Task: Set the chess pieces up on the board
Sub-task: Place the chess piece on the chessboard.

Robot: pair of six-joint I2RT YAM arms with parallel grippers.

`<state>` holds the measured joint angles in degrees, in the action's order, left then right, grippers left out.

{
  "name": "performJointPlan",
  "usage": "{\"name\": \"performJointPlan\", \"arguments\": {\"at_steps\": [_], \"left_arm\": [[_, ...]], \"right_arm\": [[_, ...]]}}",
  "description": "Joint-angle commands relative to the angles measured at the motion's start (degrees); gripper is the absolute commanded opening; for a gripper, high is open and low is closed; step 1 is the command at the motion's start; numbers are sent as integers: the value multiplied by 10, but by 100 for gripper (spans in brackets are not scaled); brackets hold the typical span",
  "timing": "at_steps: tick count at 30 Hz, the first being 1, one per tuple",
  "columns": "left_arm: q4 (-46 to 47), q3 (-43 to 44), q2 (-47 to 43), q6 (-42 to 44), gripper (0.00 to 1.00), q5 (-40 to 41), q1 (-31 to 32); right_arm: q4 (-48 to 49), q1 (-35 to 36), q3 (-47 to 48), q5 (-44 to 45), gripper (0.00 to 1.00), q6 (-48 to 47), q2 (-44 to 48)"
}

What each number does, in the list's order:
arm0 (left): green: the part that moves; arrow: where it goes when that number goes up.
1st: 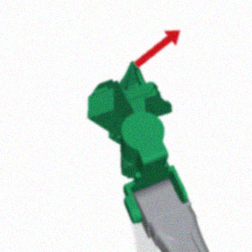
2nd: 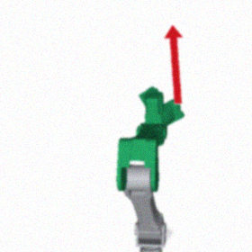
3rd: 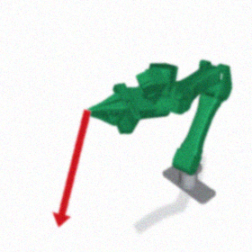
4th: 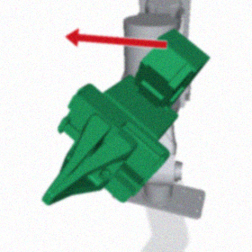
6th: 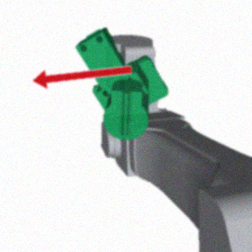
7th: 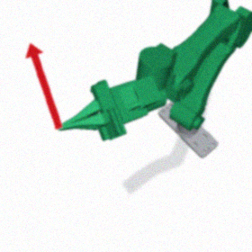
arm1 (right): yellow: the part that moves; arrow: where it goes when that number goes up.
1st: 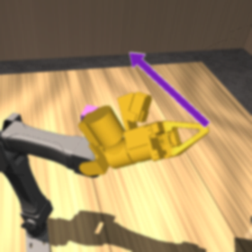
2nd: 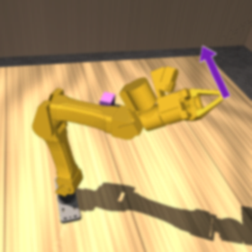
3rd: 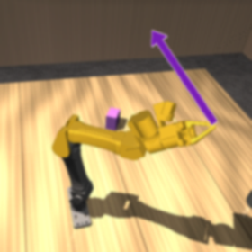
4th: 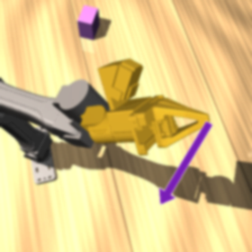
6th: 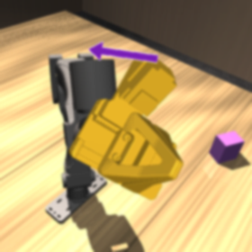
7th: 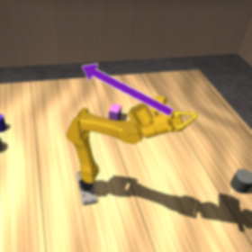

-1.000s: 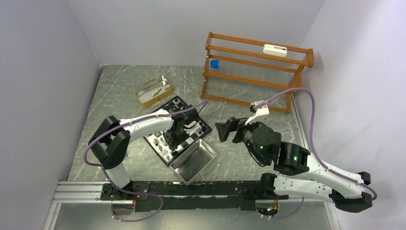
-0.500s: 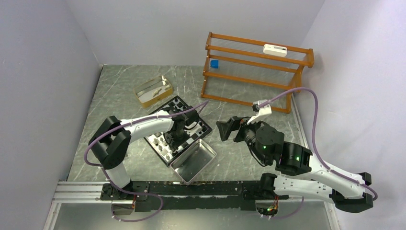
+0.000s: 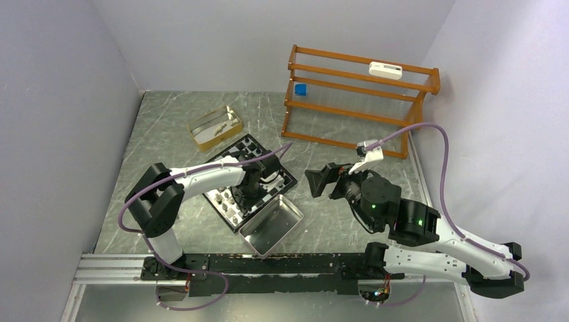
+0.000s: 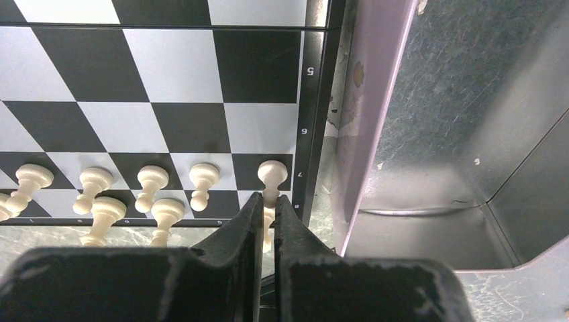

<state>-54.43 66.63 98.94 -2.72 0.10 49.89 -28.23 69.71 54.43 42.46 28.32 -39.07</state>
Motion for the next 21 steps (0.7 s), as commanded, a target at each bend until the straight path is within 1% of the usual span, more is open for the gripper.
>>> {"name": "performJointPlan", "arguments": {"at_steps": [1,11,21], "left_arm": [[-1,-2,3,-17,10,17,8],[-8,0,3,-32,10,49,8],[-11,1,17,-30,10,34,8]], "right_arm": [[1,-2,20,11,100,7,1],[6,-3,20,6,100,2,-1],[0,-3,26,9,100,3,6]]}}
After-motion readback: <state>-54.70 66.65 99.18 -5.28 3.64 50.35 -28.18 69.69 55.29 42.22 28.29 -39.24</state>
